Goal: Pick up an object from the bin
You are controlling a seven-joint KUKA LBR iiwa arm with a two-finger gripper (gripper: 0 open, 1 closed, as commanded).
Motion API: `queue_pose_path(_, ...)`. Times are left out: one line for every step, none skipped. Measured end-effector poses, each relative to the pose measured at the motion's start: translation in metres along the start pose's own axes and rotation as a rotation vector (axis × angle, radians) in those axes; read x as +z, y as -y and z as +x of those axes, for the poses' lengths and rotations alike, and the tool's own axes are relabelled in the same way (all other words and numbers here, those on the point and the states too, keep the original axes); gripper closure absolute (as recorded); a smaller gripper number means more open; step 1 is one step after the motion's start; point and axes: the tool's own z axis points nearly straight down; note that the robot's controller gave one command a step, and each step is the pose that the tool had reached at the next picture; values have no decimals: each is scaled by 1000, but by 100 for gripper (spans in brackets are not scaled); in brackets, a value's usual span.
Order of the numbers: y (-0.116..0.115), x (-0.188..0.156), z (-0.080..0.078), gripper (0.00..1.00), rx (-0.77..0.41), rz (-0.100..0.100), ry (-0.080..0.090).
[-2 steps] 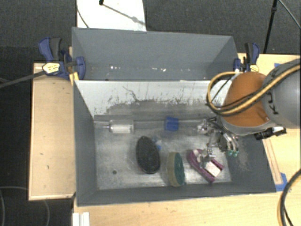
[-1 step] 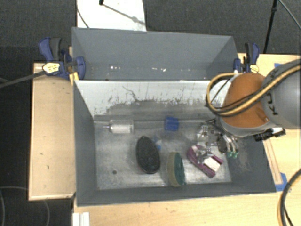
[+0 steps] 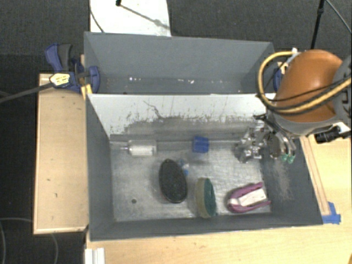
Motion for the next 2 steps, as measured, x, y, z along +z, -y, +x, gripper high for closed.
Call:
queue_pose_path(1,5,2,0,-3,1,-9)
queue_pose_path(61,112,10,0,-75,1,1)
